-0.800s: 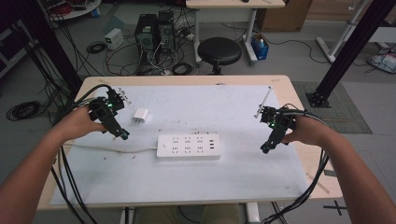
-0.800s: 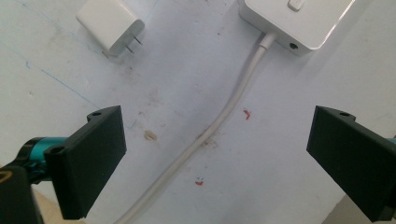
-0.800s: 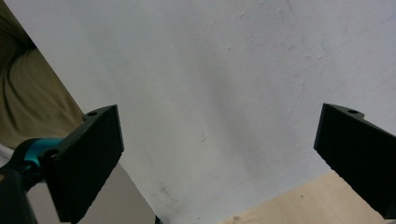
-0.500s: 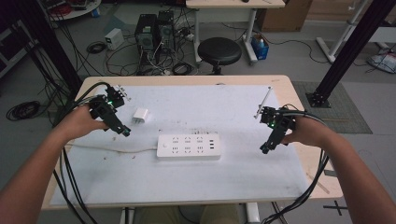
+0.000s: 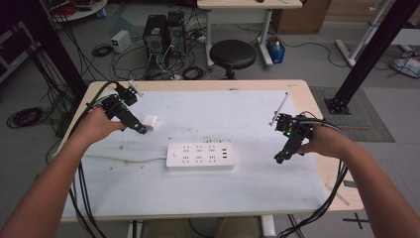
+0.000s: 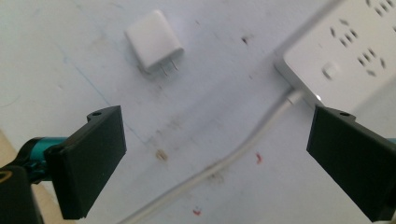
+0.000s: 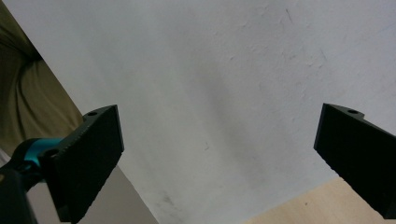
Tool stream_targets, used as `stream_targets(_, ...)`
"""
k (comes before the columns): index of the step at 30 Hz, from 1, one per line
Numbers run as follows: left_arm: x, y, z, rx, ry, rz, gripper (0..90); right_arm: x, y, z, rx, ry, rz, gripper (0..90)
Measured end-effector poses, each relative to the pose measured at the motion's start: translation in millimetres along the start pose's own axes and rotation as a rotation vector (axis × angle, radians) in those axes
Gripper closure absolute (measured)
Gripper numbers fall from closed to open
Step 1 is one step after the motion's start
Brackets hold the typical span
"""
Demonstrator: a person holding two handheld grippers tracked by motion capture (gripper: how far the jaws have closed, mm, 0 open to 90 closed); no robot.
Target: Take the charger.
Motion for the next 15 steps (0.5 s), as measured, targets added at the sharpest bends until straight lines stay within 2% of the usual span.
stream_targets(4,-7.3,7.8,11.6,0.040,-0.056,0.003,4.6,-2.5,-0.2,0.6,0.015,-0.012,0.001,0.8)
stream_targets(6,-11.4,13.3,16.9,0.065,-0.077,0.004,4.5,-2.9,-0.2,-0.1,0.004,-0.011,0.000,0.8)
stream_targets(8,-14.6,19.7,21.0,0.082,-0.078,-0.005,4.5,-4.5,-1.1,-0.5,-0.011,-0.010,0.000,1.1)
stream_targets(10,-17.6,26.4,24.0,0.078,-0.084,0.005,4.5,-5.7,-1.3,1.0,0.002,-0.006,0.004,1.2)
stream_targets(13,-24.3,36.3,27.0,0.069,-0.118,0.028,4.5,-5.9,-2.1,2.6,0.006,-0.004,0.002,1.1)
stream_targets(15,-30.1,47.3,28.2,0.066,-0.161,0.042,4.6,-6.0,-1.7,4.6,0.006,-0.007,-0.002,1.1)
Point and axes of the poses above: each handheld gripper's, and its own axes: y roughly forward along the jaws, z roughly out of its top, x roughly to its right, the point moved 3 cm from there along y, roughly forward along the jaws, and after that the axes turned 15 degrees about y, right-handed, at the moved point
